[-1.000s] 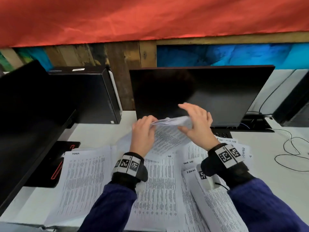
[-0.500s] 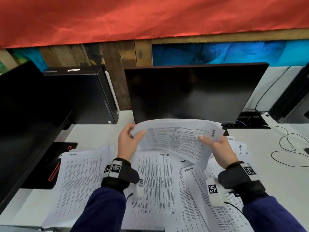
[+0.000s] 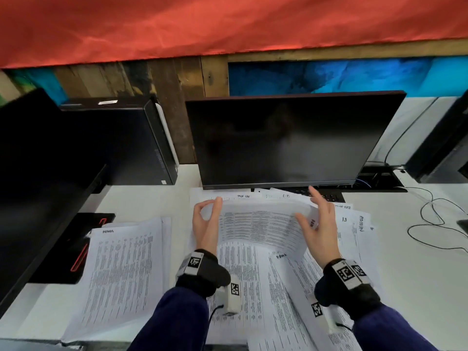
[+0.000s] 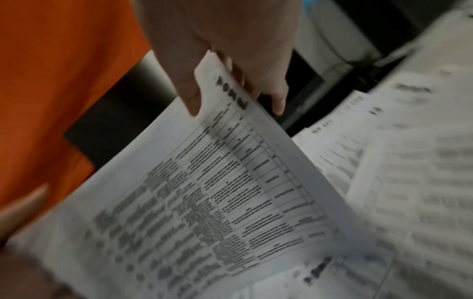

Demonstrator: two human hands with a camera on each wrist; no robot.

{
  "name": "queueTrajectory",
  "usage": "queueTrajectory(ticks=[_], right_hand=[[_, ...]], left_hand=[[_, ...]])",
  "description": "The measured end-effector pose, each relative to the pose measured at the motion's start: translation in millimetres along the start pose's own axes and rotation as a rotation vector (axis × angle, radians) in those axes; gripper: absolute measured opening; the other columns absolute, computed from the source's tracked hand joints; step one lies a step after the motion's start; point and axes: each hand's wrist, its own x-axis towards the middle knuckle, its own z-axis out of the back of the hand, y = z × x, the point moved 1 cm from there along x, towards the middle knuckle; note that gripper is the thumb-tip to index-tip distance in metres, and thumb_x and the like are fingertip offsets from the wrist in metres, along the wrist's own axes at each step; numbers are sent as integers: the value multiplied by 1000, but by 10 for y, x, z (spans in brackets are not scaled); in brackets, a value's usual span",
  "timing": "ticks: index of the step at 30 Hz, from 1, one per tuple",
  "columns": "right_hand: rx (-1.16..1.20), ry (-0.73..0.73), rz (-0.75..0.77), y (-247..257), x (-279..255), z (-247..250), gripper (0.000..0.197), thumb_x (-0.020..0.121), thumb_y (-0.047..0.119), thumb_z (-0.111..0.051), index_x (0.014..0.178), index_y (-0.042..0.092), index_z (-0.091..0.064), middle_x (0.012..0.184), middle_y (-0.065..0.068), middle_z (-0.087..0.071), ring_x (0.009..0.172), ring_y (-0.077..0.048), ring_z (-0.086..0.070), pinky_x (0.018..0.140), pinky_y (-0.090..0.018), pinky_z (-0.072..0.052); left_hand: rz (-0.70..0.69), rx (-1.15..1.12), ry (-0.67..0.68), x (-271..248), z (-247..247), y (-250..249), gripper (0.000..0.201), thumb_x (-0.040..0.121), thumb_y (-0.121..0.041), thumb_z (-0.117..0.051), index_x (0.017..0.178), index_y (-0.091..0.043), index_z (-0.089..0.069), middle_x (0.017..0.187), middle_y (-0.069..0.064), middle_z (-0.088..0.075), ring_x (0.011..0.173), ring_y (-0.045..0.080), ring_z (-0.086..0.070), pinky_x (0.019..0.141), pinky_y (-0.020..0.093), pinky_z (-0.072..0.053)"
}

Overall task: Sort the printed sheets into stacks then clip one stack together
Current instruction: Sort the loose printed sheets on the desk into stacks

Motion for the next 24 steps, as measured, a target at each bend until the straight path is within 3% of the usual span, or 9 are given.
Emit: queueTrajectory(ticks=[2, 5, 8, 13, 16, 18, 20, 22, 24], right_hand=[[-226, 33, 146, 36, -16, -13, 55, 94, 25, -55, 144, 34, -36, 135, 2, -34, 78, 1, -47, 70, -9, -45], [-400, 86, 227, -20, -7, -15, 46, 97, 24, -47, 142, 27, -44, 145, -7, -34, 104, -13, -53, 88, -33, -53], [-464, 120, 247, -69, -9, -3, 49, 95, 13, -46, 144, 16, -42, 136, -12, -47, 120, -25, -49, 101, -40, -45], [-459, 143, 116, -24, 43, -4, 45, 87, -6, -48, 130, 8, -49, 102, -3, -43, 84, -22, -51, 68, -30, -44], [-480, 141, 76, -12, 88, -6, 24, 89, -4, -43, 109, 7, -50, 96, 2, -37, 70, -20, -44, 59, -29, -35], [-496, 162, 79, -7, 95, 7, 21, 88, -5, -41, 104, 7, -49, 95, 1, -37, 67, -21, -43, 57, -29, -34], [-498, 181, 78, -12, 93, 25, 22, 87, -6, -42, 103, 8, -48, 96, 1, -36, 66, -21, -44, 56, -30, -36], [-465, 182, 89, -7, 81, 39, 20, 89, -3, -43, 104, 10, -47, 97, 2, -35, 65, -19, -45, 57, -30, -37], [-368, 142, 83, -20, 60, 45, 23, 94, 4, -43, 114, 12, -48, 104, 3, -36, 70, -14, -47, 62, -29, -40]], left_hand=[[0, 28, -63, 46, -69, -31, 28, 82, -45, -66, 92, -23, -52, 90, 2, -66, 82, 20, -65, 65, 28, -51], [-9, 89, -112, 138, -100, -16, 23, 85, -42, -64, 87, -23, -52, 86, 3, -64, 80, 22, -63, 63, 27, -50], [3, 102, -109, 191, -74, 11, 18, 87, -43, -61, 89, -28, -52, 93, 7, -64, 84, 25, -64, 66, 33, -54], [-205, 266, -138, 196, -53, -51, 14, 93, -34, -54, 104, -27, -54, 100, 2, -60, 94, 23, -60, 79, 32, -49], [-513, 961, -139, 221, -96, -63, 27, 97, -36, -39, 99, -22, -61, 104, 0, -54, 103, 23, -52, 100, 41, -34], [-675, 1346, -33, 161, -238, -80, 43, 93, -51, -29, 96, -26, -64, 109, -1, -53, 111, 21, -48, 110, 47, -15], [-781, 1528, 232, 39, -479, -93, 49, 91, -58, -28, 106, -26, -60, 111, -4, -55, 113, 16, -49, 114, 50, -8], [-839, 1614, 468, -68, -722, -67, 34, 93, -40, -38, 117, -20, -51, 110, -2, -60, 107, 18, -55, 112, 45, -23], [-844, 1663, 494, -122, -873, -96, 30, 89, -11, -46, 118, -16, -46, 99, 2, -63, 92, 22, -61, 91, 37, -42]])
